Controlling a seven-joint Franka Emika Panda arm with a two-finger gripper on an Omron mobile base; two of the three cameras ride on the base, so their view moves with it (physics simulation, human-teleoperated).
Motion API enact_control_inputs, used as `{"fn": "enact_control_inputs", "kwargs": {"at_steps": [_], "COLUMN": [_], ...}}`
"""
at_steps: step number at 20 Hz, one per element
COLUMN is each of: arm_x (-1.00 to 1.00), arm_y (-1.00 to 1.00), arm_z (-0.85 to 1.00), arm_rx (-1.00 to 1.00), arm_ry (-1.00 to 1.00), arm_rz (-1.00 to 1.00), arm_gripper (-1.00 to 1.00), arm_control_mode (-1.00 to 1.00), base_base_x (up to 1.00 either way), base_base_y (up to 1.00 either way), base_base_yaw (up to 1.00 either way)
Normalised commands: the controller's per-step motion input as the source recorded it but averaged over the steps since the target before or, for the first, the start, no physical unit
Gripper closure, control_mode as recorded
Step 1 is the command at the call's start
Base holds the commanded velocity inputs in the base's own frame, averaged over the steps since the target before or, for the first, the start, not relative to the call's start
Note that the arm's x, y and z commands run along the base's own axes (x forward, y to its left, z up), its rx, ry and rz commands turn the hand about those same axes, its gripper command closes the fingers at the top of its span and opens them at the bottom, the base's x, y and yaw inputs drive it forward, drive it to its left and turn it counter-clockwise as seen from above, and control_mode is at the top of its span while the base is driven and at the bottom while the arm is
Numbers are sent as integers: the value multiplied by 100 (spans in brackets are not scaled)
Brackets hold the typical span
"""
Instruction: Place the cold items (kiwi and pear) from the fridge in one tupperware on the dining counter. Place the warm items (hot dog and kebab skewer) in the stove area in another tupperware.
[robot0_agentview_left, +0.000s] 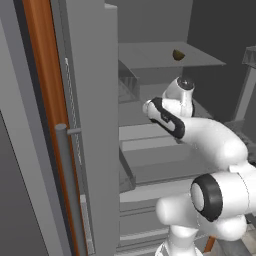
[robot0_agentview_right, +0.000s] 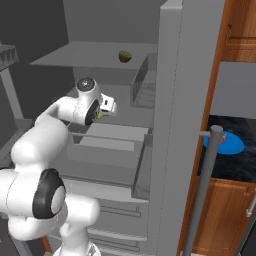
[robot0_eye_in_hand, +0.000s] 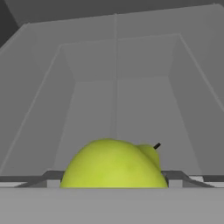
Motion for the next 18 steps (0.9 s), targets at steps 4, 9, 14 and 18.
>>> {"fn": "enact_control_inputs", "kwargs": {"at_steps": [4, 9, 14, 18], "arm_x": [-89, -96, -96, -70], "arm_y": [0, 0, 0, -9], "arm_z": [59, 54, 44, 6], "arm_rx": [0, 0, 0, 0], "arm_ry": [0, 3, 2, 0], "arm_rz": [0, 0, -1, -11], "arm_gripper": [100, 100, 100, 100], "arm_control_mode": [-100, -100, -100, -100], "base_base_x": [0, 0, 0, 0], "base_base_y": [0, 0, 0, 0], "base_base_yaw": [0, 0, 0, 0]}}
